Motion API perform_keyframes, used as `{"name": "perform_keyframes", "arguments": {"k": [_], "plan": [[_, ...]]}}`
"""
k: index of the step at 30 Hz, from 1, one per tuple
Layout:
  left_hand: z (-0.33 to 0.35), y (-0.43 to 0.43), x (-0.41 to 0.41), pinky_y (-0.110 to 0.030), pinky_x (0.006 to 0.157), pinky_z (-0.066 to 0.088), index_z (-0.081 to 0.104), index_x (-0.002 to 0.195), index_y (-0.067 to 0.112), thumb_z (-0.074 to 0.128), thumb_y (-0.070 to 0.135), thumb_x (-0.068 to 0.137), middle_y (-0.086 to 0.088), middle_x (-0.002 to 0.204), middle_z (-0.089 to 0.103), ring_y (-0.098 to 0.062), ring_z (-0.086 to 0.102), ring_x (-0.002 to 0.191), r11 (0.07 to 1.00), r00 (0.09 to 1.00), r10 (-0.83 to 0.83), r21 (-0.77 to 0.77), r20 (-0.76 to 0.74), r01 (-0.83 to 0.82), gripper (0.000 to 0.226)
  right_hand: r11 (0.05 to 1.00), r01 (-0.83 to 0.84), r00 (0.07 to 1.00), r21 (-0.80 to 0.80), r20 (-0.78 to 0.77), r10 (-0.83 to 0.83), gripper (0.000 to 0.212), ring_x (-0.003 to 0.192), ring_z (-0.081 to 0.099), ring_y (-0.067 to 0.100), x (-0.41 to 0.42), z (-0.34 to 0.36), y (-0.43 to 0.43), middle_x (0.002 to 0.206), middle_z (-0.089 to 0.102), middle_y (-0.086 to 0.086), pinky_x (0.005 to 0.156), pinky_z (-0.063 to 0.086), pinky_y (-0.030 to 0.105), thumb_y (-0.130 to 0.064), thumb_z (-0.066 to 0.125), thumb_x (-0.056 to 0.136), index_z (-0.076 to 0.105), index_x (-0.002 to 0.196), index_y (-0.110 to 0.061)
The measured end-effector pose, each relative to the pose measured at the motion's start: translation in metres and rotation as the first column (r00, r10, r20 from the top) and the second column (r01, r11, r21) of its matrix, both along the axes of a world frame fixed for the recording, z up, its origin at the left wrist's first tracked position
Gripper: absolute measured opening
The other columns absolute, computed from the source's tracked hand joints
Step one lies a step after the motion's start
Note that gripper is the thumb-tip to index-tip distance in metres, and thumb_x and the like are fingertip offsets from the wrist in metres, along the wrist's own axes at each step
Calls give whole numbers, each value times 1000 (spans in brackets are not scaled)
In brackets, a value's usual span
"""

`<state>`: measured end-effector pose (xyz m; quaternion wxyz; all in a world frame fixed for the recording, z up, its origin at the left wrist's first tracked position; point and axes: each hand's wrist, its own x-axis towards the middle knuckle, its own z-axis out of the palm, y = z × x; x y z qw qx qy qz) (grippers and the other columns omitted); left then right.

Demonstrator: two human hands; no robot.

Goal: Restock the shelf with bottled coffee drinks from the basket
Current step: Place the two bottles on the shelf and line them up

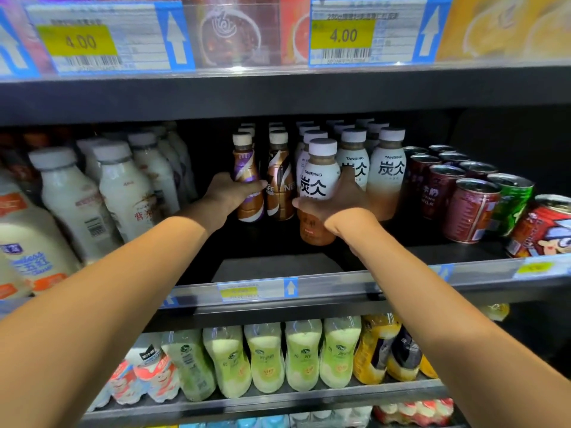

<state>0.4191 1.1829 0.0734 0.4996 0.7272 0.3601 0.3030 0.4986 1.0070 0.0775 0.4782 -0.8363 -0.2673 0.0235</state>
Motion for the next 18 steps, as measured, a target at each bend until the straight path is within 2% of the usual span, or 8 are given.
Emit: {"name": "perform_keyframes", "arguments": {"k": [5, 8, 11, 13, 14, 15, 16, 18], "plan": [[-1, -6, -1, -32, 89, 47, 59, 127, 11, 79, 33, 81, -10, 124, 65, -27, 62, 114, 1000, 1000, 18, 17, 4, -18, 56, 1000, -13, 1000, -12, -17, 12, 86, 122, 54, 31, -2, -1, -2, 131, 56, 8, 98, 47, 39, -42, 87, 68, 37, 133, -17], [3, -10, -6, -30, 87, 44, 58, 129, 15, 72, 48, 84, -10, 128, 64, -27, 61, 114, 999, 1000, 9, 34, -11, -9, 58, 999, -49, 998, -4, -40, 49, 99, 129, 50, 29, -3, 3, -11, 139, 52, 7, 100, 43, 37, -44, 87, 67, 30, 144, -18], [11, -19, -15, -29, 86, 38, 50, 137, 15, 52, 62, 91, -8, 136, 58, -28, 56, 121, 996, 994, 84, 39, -67, -82, 66, 998, -20, 1000, -60, -3, 20, 85, 130, 49, 29, -11, 11, -32, 141, 52, 9, 101, 41, 32, -46, 79, 78, 36, 144, -15], [15, -29, -24, -27, 86, 34, 46, 140, 12, 47, 58, 96, -9, 139, 55, -29, 53, 125, 983, 981, 154, 119, -118, -140, 65, 996, -15, 999, -89, 33, 18, 51, 117, 57, 28, -18, 14, -51, 122, 64, 7, 88, 42, 26, -42, 68, 88, 54, 127, -12], [17, -36, -30, -26, 87, 34, 48, 138, 10, 49, 52, 97, -10, 138, 56, -29, 53, 125, 973, 976, 167, 181, -139, -141, 59, 991, -8, 997, -131, 79, 18, 32, 104, 60, 30, -23, 15, -61, 102, 66, 6, 76, 42, 26, -39, 63, 92, 62, 104, -9], [19, -44, -36, -27, 89, 36, 52, 134, 8, 51, 46, 98, -11, 135, 58, -30, 54, 124, 965, 976, 147, 241, -164, -104, 51, 982, 9, 988, -189, 150, 20, 31, 90, 58, 31, -28, 16, -70, 82, 61, 5, 64, 38, 28, -35, 57, 95, 58, 80, -8], [21, -53, -43, -28, 92, 39, 57, 128, 8, 52, 41, 99, -12, 130, 61, -31, 55, 121, 956, 976, 87, 292, -198, -26, 44, 962, 35, 974, -270, 226, 28, 37, 81, 55, 32, -34, 18, -78, 72, 54, 4, 57, 33, 31, -34, 53, 97, 51, 70, -9], [25, -80, -59, -31, 90, 42, 65, 115, 21, 51, 42, 99, -3, 113, 66, -25, 59, 109, 914, 950, -77, 359, -303, 189, 30, 906, 84, 931, -415, 358, 78, 36, 89, 56, 31, -43, 21, -94, 85, 58, 5, 63, 39, 35, -39, 46, 100, 59, 85, -9]]}}
